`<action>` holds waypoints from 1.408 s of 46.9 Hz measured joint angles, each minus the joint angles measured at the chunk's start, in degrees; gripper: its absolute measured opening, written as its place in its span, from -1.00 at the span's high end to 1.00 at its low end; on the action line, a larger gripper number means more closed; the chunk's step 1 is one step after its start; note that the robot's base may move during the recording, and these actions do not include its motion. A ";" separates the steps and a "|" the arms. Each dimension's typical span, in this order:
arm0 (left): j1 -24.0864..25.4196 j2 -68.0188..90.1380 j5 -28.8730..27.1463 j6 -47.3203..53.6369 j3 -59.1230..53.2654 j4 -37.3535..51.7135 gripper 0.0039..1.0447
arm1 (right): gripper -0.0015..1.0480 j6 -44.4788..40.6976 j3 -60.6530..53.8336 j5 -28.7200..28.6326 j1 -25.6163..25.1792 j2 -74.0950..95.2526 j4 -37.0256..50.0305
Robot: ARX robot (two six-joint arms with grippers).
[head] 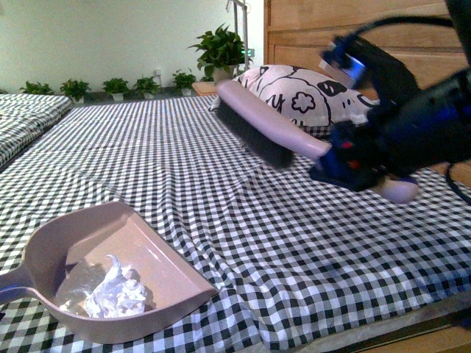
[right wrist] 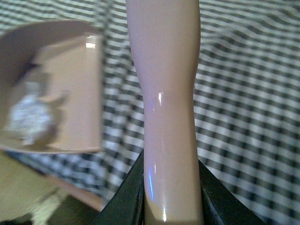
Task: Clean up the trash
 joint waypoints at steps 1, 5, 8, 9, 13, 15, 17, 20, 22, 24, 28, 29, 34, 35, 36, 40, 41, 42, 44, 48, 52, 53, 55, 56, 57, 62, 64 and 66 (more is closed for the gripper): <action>0.00 0.00 0.00 0.00 0.00 0.00 0.50 | 0.63 0.09 -0.72 1.31 -1.22 0.24 0.90; -0.11 -0.02 -0.48 -0.85 -0.20 1.01 0.50 | 0.63 0.26 -3.98 4.11 -7.32 0.33 4.33; -0.63 -0.13 -4.37 -6.47 -2.93 10.95 0.50 | 0.63 0.68 -5.51 3.93 -10.84 -0.61 5.29; -0.83 -0.13 -5.25 -8.24 -3.30 13.20 0.50 | 0.63 0.85 -6.03 3.87 -11.98 -1.11 5.29; -1.14 -0.42 -8.39 -16.72 -3.65 20.76 0.50 | 0.63 1.92 -8.07 2.05 -15.85 -3.96 5.29; -1.20 -1.38 -9.51 -21.49 -3.63 23.43 0.50 | 0.63 2.27 -9.27 1.03 -18.01 -6.16 5.25; -1.27 -2.93 -10.95 -26.99 -3.63 25.40 0.50 | 0.63 3.21 -10.69 -0.20 -20.59 -9.38 4.94; -1.64 -5.46 -13.18 -33.29 -3.63 27.36 0.50 | 0.63 4.37 -12.55 -3.26 -23.87 -14.60 4.37; -2.16 -7.43 -15.21 -36.89 -3.63 28.30 0.50 | 0.63 5.16 -13.88 -5.60 -25.97 -18.53 3.61; -2.73 -9.33 -17.64 -39.06 -3.65 29.07 0.50 | 0.63 5.84 -15.30 -7.89 -27.93 -22.47 2.67; -3.63 -12.46 -21.44 -41.75 -4.35 30.34 0.50 | 0.63 7.19 -16.96 -12.09 -30.56 -27.85 1.05; -4.02 -13.59 -22.91 -42.01 -4.72 30.75 0.50 | 0.63 7.58 -17.42 -13.40 -31.28 -29.38 0.63; -7.34 -21.97 -32.06 -43.25 -6.97 30.34 0.50 | 0.63 9.77 -19.34 -22.08 -35.67 -38.93 -3.15; -7.76 -22.99 -33.07 -43.25 -7.23 30.12 0.50 | 0.63 9.97 -19.41 -22.77 -36.00 -39.60 -3.45; -8.39 -24.41 -34.07 -43.25 -7.65 29.83 0.50 | 0.63 10.43 -19.50 -24.02 -36.63 -40.92 -4.04; -10.67 -30.69 -36.63 -44.17 -9.07 27.47 0.50 | 0.63 12.24 -19.54 -28.83 -39.30 -46.23 -6.25; -11.32 -32.37 -37.24 -44.17 -9.62 27.06 0.50 | 0.63 12.83 -19.54 -30.29 -40.24 -47.80 -6.71; -11.78 -33.77 -37.57 -44.26 -10.08 26.58 0.50 | 0.63 13.57 -19.54 -31.61 -40.85 -48.83 -7.15; -12.79 -37.44 -38.62 -44.72 -11.32 24.94 0.50 | 0.63 14.84 -19.54 -33.77 -42.12 -51.04 -8.04; -14.01 -41.70 -40.65 -44.81 -13.40 24.02 0.50 | 0.63 16.85 -19.54 -36.09 -43.23 -53.64 -8.87; -15.34 -45.64 -42.58 -45.07 -15.52 22.32 0.50 | 0.63 20.28 -19.39 -35.85 -42.69 -55.67 -9.94; -15.74 -46.73 -43.43 -45.13 -16.26 21.90 0.50 | 0.63 21.38 -19.39 -34.75 -41.97 -56.41 -10.19; -16.13 -47.82 -43.74 -45.24 -16.87 21.22 0.50 | 0.63 22.93 -19.37 -33.35 -40.81 -57.20 -10.56; -16.35 -48.50 -43.98 -45.33 -17.29 20.83 0.50 | 0.63 23.50 -19.37 -32.30 -39.85 -57.70 -10.82; -16.48 -48.81 -44.06 -45.33 -17.51 20.70 0.50 | 0.63 23.91 -19.37 -31.67 -39.30 -57.96 -10.97; -17.57 -51.39 -45.11 -45.62 -19.02 19.32 0.50 | 0.63 27.87 -19.23 -25.24 -33.09 -60.04 -12.15; -18.03 -52.35 -45.51 -45.59 -19.58 18.97 0.50 | 0.63 29.46 -19.12 -21.79 -29.90 -60.83 -12.66; -18.47 -53.51 -46.42 -45.66 -20.28 18.38 0.50 | 0.63 31.21 -19.04 -17.27 -25.83 -61.66 -13.29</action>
